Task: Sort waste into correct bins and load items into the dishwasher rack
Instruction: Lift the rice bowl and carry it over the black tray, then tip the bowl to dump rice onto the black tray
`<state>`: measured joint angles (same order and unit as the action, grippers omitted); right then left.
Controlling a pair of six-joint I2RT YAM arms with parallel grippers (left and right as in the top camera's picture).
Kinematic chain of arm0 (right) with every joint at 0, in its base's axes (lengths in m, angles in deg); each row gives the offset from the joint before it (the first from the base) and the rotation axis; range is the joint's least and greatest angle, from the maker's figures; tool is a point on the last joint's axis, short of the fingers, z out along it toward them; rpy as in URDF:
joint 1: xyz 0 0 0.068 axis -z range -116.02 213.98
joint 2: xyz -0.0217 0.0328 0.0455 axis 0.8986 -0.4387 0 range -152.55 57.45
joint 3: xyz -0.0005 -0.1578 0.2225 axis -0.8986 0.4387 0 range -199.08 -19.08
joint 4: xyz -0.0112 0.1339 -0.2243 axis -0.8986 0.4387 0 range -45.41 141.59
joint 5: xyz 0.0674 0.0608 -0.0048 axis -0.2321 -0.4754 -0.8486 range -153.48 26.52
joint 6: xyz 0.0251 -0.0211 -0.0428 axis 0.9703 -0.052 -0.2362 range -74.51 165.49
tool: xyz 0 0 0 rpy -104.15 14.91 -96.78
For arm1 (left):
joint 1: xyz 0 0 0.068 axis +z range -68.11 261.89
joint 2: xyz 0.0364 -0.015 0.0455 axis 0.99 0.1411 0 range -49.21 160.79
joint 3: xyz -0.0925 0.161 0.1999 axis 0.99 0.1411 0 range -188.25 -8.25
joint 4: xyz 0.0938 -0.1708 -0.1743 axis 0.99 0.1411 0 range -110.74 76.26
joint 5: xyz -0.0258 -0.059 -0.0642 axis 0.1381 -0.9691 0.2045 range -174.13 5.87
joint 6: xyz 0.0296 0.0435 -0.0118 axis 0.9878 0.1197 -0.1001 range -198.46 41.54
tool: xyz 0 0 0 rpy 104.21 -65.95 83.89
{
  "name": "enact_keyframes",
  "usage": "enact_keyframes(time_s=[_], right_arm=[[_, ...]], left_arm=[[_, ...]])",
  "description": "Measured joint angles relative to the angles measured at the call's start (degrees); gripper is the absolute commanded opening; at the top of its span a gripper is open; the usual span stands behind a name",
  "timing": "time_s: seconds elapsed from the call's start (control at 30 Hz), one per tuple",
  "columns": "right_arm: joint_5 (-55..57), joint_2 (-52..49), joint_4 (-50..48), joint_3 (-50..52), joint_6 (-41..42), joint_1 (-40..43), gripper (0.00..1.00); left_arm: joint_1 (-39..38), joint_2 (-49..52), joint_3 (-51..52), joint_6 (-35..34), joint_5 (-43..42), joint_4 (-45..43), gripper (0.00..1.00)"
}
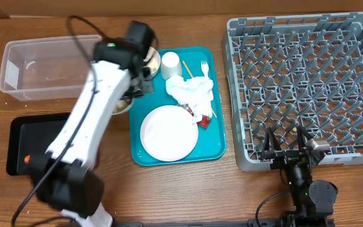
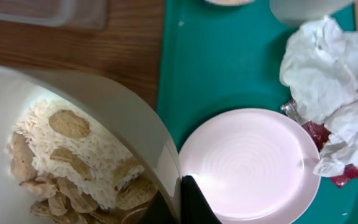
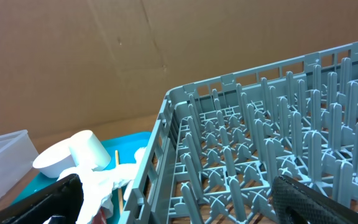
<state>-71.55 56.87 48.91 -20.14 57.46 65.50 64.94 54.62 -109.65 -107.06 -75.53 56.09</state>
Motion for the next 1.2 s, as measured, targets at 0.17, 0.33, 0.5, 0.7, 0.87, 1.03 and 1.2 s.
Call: enact_keyframes(time_s=[0.17, 0.33, 0.5, 0.7, 0.87, 1.03, 1.2], right_arm=[[0.0, 0.0, 0.0, 0.0, 0.0, 0.0, 1.00], [0.0, 0.0, 0.0, 0.0, 0.0, 0.0, 1.00], [0.0, 0.0, 0.0, 0.0, 0.0, 0.0, 1.00], [0.0, 0.0, 0.0, 0.0, 0.0, 0.0, 1.00], [0.0, 0.0, 0.0, 0.0, 0.0, 0.0, 1.00], [0.0, 0.0, 0.0, 0.0, 0.0, 0.0, 1.00], [0.0, 0.0, 0.0, 0.0, 0.0, 0.0, 1.00]], left_arm=[[10.1, -9.0, -0.1, 0.4, -8.2, 1.4, 0.04], [20.8, -10.6, 0.7, 5.6, -22.6, 1.2, 0.04], [31.8, -11.2, 10.3, 10.6, -34.4, -2.1, 0.04], [42.8, -11.2, 24.5, 15.4, -46.1, -11.2, 0.04], [52.3, -11.3, 32.6, 19.7, -56.7, -17.1, 0.04], [61.1, -11.3, 39.6, 23.6, -67.6, -22.9, 0.04], [66.6, -11.3, 43.7, 25.8, -76.3, -27.3, 0.04]])
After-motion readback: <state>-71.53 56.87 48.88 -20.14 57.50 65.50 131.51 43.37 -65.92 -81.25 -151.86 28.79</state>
